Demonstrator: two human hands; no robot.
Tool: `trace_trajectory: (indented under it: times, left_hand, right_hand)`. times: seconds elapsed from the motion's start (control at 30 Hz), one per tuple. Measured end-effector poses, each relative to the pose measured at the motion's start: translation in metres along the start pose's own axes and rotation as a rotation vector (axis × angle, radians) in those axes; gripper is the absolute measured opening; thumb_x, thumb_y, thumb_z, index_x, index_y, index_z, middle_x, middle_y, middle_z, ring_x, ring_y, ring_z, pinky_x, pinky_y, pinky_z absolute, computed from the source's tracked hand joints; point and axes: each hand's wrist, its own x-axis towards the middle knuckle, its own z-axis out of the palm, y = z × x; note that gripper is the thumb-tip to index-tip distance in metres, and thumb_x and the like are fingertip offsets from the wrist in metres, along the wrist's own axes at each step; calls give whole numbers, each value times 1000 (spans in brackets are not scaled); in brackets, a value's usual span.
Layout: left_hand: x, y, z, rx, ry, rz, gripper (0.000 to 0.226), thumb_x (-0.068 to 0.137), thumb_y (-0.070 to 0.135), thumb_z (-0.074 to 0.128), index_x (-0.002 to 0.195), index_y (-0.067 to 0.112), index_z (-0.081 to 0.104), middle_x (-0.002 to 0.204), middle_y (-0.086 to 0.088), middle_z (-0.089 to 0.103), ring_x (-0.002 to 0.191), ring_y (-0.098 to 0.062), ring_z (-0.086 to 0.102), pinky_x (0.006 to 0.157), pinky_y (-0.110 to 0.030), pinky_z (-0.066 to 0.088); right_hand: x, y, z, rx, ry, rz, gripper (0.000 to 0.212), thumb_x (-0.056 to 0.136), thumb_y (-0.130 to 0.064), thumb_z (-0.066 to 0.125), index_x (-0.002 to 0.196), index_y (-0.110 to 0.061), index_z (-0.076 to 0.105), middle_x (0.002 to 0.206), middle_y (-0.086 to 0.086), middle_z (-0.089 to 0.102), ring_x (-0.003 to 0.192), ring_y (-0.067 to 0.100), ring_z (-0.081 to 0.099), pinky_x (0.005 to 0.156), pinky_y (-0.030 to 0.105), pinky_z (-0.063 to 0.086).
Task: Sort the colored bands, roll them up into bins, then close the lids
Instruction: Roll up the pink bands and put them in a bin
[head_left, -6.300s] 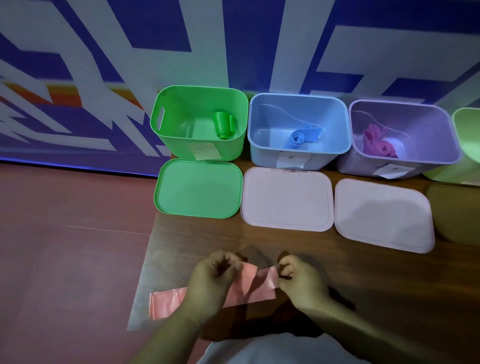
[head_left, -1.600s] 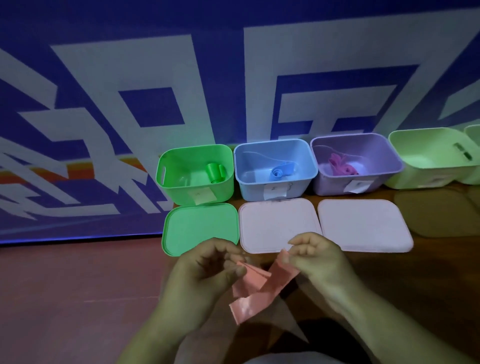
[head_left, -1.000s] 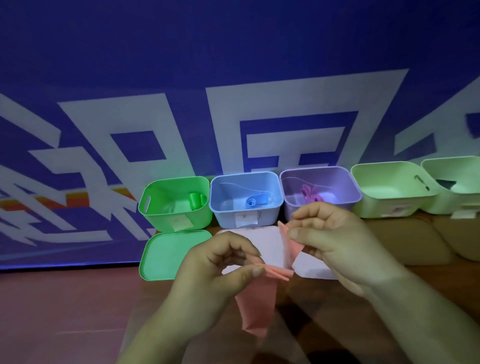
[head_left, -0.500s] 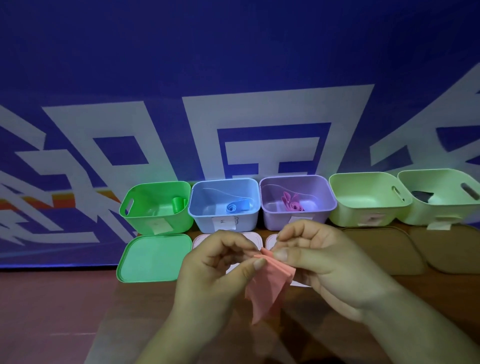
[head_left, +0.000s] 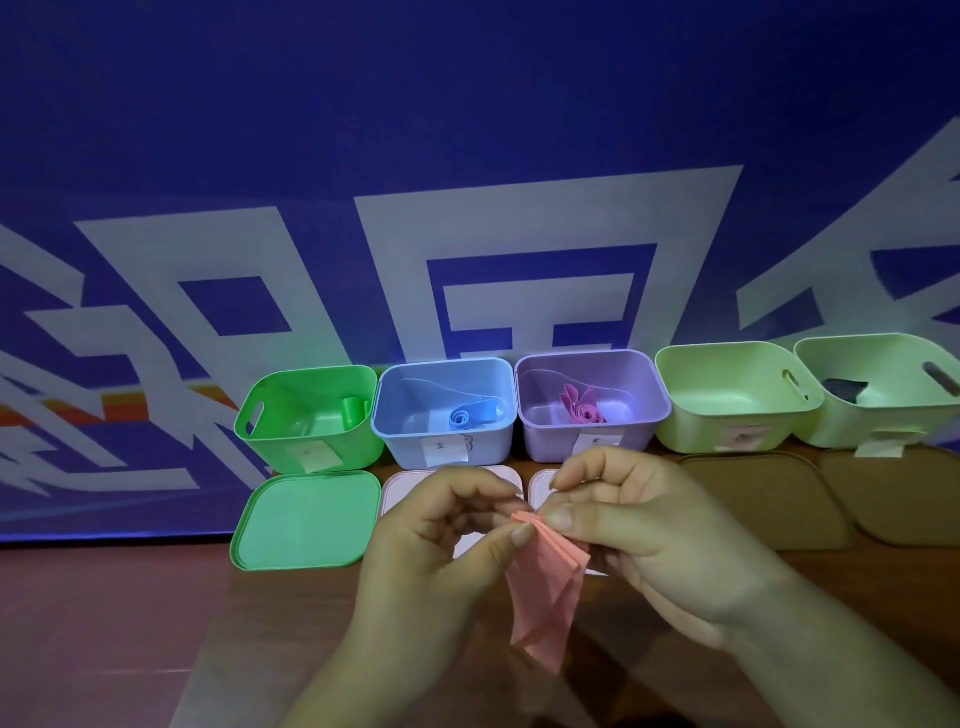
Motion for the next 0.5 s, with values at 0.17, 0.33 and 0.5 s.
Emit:
trace_trajectory:
  times: [0.17, 0.33, 0.5]
  left_hand:
    - [5, -3, -7, 100, 39, 25, 21, 70, 22, 80, 86, 32, 70, 82, -3, 73, 78, -21, 68, 77, -40, 55]
    - [12, -5, -12, 105, 67, 31, 15, 71, 29, 77, 85, 33, 72, 83, -1, 73, 80, -19, 68, 78, -40, 55]
    - [18, -7, -12, 21, 76, -14, 19, 72, 12, 75, 82, 28, 74, 79, -2, 74, 72, -14, 68, 72, -25, 54]
  right_hand:
    - [2, 3, -1, -132, 21, -142, 19, 64, -11, 76, 79, -21, 73, 84, 11, 75, 74, 17, 67, 67, 25, 52]
    - [1, 10, 1, -314, 79, -284, 31, 61, -3, 84, 81, -24, 73, 85, 7, 73, 75, 12, 65, 72, 22, 54]
    - [10, 12, 6, -366, 184, -321, 34, 72, 7, 79, 78, -26, 74, 78, 6, 73, 69, 11, 64, 68, 23, 54]
